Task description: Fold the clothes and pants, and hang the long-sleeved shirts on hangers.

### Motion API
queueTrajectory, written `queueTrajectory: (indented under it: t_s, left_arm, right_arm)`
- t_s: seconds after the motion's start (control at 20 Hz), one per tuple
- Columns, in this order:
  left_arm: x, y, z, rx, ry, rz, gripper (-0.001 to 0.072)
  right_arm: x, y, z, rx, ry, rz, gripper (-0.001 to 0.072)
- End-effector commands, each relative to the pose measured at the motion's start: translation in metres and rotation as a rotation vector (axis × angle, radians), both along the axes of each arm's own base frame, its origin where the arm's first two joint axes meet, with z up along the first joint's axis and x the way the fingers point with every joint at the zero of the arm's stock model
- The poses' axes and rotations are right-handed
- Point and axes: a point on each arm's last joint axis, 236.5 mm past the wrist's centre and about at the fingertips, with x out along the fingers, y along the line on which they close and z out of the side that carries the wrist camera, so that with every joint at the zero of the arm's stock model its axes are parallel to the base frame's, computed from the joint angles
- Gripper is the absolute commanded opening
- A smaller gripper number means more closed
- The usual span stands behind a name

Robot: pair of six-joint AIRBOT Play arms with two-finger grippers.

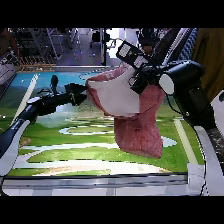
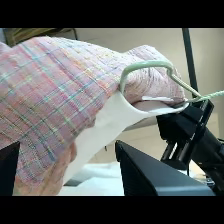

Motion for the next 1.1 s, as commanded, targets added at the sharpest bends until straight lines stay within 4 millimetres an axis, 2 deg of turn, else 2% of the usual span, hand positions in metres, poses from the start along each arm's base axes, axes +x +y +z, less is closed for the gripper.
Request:
queueTrajectory:
  t_s: [0.0,0.05,0.1,0.15,0.25,0.35,0.75,0.9,1.05]
  left_arm:
    - [0.01,-0.024,-0.004,0.007,0.027,0.054,0.061]
    - [0.02,-0.024,-0.009,0.019,0.053,0.104,0.0463]
    - [0.03,-0.021,-0.013,0.031,0.063,0.151,0.0193]
    - [0.036,-0.018,-0.012,0.022,0.07,0.179,0.0018]
    - [0.047,-0.003,0.002,-0.054,0.087,0.229,0.0016]
    - [0.057,0.02,0.013,-0.107,0.092,0.278,0.0015]
    - [0.071,0.093,0.021,-0.113,0.046,0.362,0.0014]
    - [0.074,0.111,0.021,-0.116,0.042,0.389,0.0014]
    - [0.065,0.112,0.027,-0.123,0.008,0.349,0.0014]
  right_arm:
    - [-0.002,0.006,-0.002,0.028,0.013,0.008,0.0017]
    - [-0.003,0.008,-0.002,0.036,0.017,0.013,0.0017]
    - [-0.004,0.008,-0.004,0.036,0.025,0.013,0.0017]
    - [-0.005,0.006,-0.007,0.03,0.039,0.009,0.0017]
    - [-0.011,-0.001,-0.016,0.005,0.083,-0.007,0.0017]
    - [-0.014,-0.005,-0.02,-0.012,0.104,-0.019,0.0017]
    - [-0.012,-0.011,-0.019,-0.034,0.095,-0.034,0.0016]
    - [-0.018,-0.016,-0.027,-0.087,0.134,-0.02,0.0016]
    - [-0.025,-0.021,-0.037,-0.17,0.174,0.02,0.0016]
